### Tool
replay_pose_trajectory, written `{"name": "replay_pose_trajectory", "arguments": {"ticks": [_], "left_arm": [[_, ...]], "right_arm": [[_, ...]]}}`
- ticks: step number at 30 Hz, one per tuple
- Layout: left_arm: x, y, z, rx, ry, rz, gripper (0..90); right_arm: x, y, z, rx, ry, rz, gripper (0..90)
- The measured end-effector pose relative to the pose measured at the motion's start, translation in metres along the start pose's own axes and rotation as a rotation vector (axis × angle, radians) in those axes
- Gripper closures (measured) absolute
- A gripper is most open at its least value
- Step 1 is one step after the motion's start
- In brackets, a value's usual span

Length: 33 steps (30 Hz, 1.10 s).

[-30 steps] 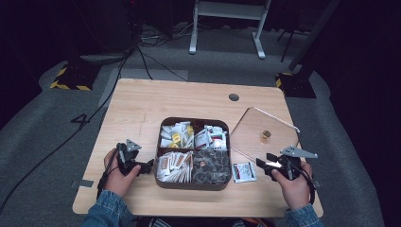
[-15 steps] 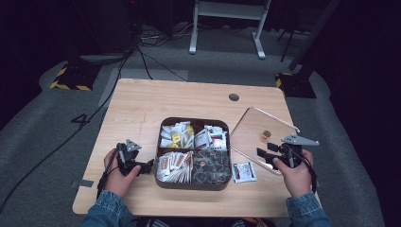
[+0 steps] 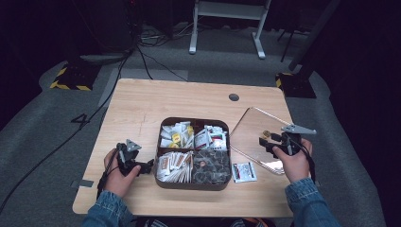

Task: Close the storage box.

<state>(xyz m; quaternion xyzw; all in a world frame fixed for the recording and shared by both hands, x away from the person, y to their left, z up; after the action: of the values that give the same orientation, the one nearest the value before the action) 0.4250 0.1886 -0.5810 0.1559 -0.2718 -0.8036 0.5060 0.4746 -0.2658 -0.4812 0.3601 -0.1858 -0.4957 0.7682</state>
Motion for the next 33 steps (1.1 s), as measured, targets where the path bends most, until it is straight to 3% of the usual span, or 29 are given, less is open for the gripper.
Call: {"name": "replay_pose_trajectory", "arguments": {"ticks": [3, 7, 10, 14, 23, 28, 33], "left_arm": [[0.000, 0.000, 0.000, -0.001, -0.001, 0.001, 0.2], [0.000, 0.000, 0.000, -0.001, -0.002, 0.001, 0.1], [0.000, 0.000, 0.000, 0.000, 0.000, 0.000, 0.1], [0.000, 0.000, 0.000, -0.002, -0.001, -0.003, 0.2], [0.001, -0.001, 0.001, -0.003, -0.002, -0.004, 0.2], [0.001, -0.001, 0.000, -0.003, -0.002, -0.004, 0.1], [0.001, -0.001, 0.000, -0.003, -0.002, -0.004, 0.1]], "right_arm": [[0.007, 0.002, -0.005, 0.003, -0.015, -0.005, 37.8], [0.013, 0.007, -0.013, 0.013, -0.012, -0.051, 34.6], [0.021, 0.011, -0.021, 0.015, -0.050, -0.039, 33.2], [0.029, 0.014, -0.032, 0.025, -0.038, -0.061, 32.9], [0.051, 0.015, -0.053, 0.020, -0.095, -0.065, 31.1], [0.063, 0.007, -0.061, -0.020, -0.127, -0.076, 31.7], [0.065, -0.002, -0.068, -0.055, -0.123, -0.086, 33.6]]}}
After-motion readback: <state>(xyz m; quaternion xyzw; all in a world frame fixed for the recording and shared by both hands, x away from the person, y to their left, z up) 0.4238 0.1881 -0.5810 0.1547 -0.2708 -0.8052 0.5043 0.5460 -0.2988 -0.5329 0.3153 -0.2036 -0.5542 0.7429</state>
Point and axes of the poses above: each handheld gripper's, and its own axes: z roughly backward along the jaws, y roughly out of its top, x roughly to its right, the point moved 10 cm from there along -z, roughly forward along the jaws, and after that the axes turned 5 degrees about -x, right-handed, at the moved point
